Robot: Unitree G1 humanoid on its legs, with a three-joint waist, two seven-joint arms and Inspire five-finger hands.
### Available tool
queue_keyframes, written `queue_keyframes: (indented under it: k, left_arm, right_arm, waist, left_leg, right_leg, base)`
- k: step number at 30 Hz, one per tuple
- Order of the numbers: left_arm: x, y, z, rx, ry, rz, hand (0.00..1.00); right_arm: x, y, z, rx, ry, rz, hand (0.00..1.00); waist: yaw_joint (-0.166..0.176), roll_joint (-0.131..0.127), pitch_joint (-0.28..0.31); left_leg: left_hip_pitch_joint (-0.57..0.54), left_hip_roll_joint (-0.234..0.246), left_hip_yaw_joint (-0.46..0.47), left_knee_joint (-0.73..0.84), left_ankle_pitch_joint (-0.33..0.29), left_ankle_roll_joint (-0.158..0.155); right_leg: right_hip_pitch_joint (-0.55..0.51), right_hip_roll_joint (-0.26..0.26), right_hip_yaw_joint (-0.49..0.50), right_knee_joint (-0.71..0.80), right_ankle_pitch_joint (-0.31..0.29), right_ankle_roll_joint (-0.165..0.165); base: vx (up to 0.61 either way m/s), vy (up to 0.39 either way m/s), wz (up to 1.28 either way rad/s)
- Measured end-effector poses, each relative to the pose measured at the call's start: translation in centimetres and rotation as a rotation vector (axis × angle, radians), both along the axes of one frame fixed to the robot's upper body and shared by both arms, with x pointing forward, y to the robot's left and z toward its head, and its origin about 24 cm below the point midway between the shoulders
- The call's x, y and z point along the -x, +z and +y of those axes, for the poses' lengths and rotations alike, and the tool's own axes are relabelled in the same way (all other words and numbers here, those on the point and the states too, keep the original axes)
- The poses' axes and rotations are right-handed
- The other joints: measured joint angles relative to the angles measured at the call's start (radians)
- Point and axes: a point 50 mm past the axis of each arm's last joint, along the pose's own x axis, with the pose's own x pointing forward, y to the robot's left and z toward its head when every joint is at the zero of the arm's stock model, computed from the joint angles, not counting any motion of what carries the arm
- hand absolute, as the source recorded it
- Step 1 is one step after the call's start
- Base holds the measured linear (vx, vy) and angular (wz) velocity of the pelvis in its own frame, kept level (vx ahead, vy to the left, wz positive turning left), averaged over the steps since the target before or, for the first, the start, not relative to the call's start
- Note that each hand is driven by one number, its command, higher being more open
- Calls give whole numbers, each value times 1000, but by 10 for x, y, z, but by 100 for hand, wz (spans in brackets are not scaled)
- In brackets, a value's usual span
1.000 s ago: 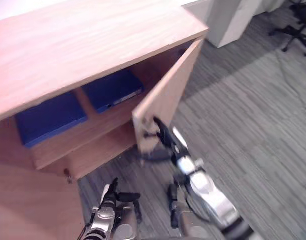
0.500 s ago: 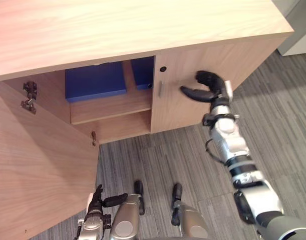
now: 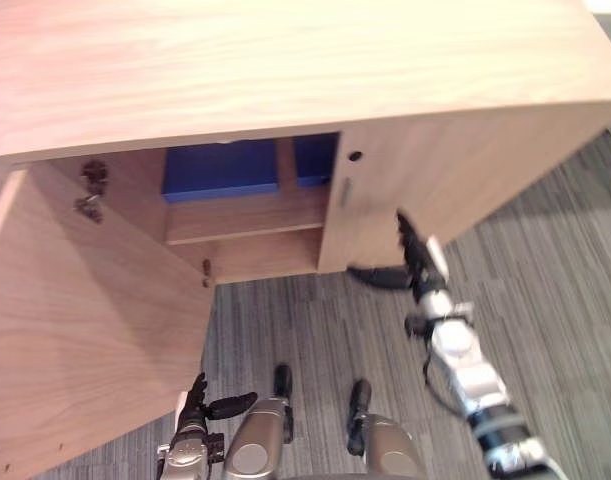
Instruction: Walk over to the cabinet, pick up the folder, carry it to the office cabinet, place the folder inside the office cabinet, then close the office cabinet door
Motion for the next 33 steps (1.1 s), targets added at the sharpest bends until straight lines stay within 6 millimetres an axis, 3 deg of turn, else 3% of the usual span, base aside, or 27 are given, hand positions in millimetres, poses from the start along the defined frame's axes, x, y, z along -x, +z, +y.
queue_keyframes:
  k: [2, 5, 7, 11, 12, 13, 15, 16, 17, 18, 19, 21, 26, 31, 33]
  left_arm:
    - [5, -1, -1, 34, 59, -12, 100]
    - [19, -4, 4, 53, 129, 3, 100]
    - [30, -6, 9, 62, 185, 15, 100]
    - [42, -5, 24, 86, 348, -10, 100]
    - [46, -3, 28, 91, 399, -23, 100]
    - [54, 0, 36, 88, 474, -47, 100]
    - [56, 4, 42, 79, 518, -68, 100]
    - [55, 15, 51, 53, 560, -128, 100]
    - [56, 18, 53, 46, 565, -141, 100]
    - [57, 31, 63, 11, 581, -209, 100]
    - [57, 39, 68, -10, 586, -246, 100]
    - [35, 70, 91, -99, 553, -391, 100]
    - [-4, 113, 101, -185, 426, -586, 100]
    - [-28, 120, 83, -183, 264, -618, 100]
    - [-39, 120, 70, -168, 185, -624, 100]
  right_arm:
    - [18, -30, 7, 29, 1, 132, 100]
    - [30, -50, 6, 70, 3, 223, 100]
    - [34, -57, 2, 112, 0, 258, 100]
    - [34, -59, -14, 153, -76, 268, 100]
    - [31, -58, -16, 158, -88, 263, 100]
    - [27, -55, -17, 153, -105, 246, 100]
    - [26, -53, -18, 142, -131, 234, 100]
    - [31, -56, -24, 140, -167, 247, 100]
    - [33, -57, -25, 140, -170, 251, 100]
    - [40, -60, -26, 139, -177, 267, 100]
    - [43, -60, -28, 138, -181, 272, 100]
    - [47, -63, -21, 89, -194, 288, 100]
    - [44, -62, -15, 61, -164, 287, 100]
    - [43, -63, -13, 60, -129, 293, 100]
    - [49, -67, -13, 57, -122, 319, 100]
  waist:
    - [15, -2, -18]
    - [26, 6, -37]
    - [37, 9, -43]
    - [80, 11, -44]
    - [84, 15, -47]
    - [92, 19, -51]
    - [92, 10, -55]
    - [94, -1, -67]
    - [95, -2, -69]
    - [96, 10, -84]
    - [96, 24, -92]
    - [105, 4, -93]
    - [96, -4, -100]
    - [50, -19, -110]
    - [31, -31, -117]
  left_leg:
    - [-1, -43, -69, -2, 13, 2]
    - [-3, -68, -143, -3, 27, -12]
    - [-2, -75, -193, -11, 42, -25]
    - [-8, -76, -279, -101, 147, -68]
    - [-6, -63, -265, -140, 171, -75]
    - [-8, -26, -168, -188, 144, -75]
    - [-18, -9, -76, -191, 107, -65]
    - [-59, -6, 43, -22, 77, -38]
    - [-62, -4, 54, 10, 67, -36]
    - [-45, 19, 71, 80, 7, -48]
    - [-22, 29, 61, 33, -13, -43]
    - [6, 0, 40, -61, 53, -30]
    - [72, -15, 42, -152, 99, -22]
    - [138, 9, 83, -283, 166, -24]
    - [144, 21, 112, -284, 167, -24]
  right_leg:
    - [41, -25, -35, -15, -50, 10]
    - [92, -30, -102, -44, -69, 15]
    - [123, -22, -153, -63, -71, 14]
    - [145, -4, -261, -75, -91, -2]
    - [144, 0, -284, -73, -93, -6]
    - [137, 7, -319, -73, -94, -8]
    - [139, -11, -355, -84, -95, -12]
    - [136, -53, -392, -71, -97, -13]
    - [135, -59, -397, -70, -97, -13]
    - [141, -56, -405, -59, -106, -8]
    - [139, -44, -407, -50, -109, -5]
    - [132, -50, -360, -68, -82, -8]
    - [156, -52, -271, -106, -61, 2]
    - [145, -29, -209, -132, -34, 10]
    - [138, -19, -175, -145, -20, 9]
  base:
    - [84, -26, 103]
    - [30, -71, 86]
    - [-21, -106, 90]
    - [-110, -109, 97]
    - [-213, -51, 70]
    - [-240, -44, 68]
    - [-206, -21, 70]
    - [-105, 22, 65]
    - [-39, 46, 66]
    - [40, 43, 32]
    - [31, 59, 37]
    - [-6, 77, 36]
    - [-25, 53, 0]
    - [-52, -15, -33]
    - [-63, -12, -45]
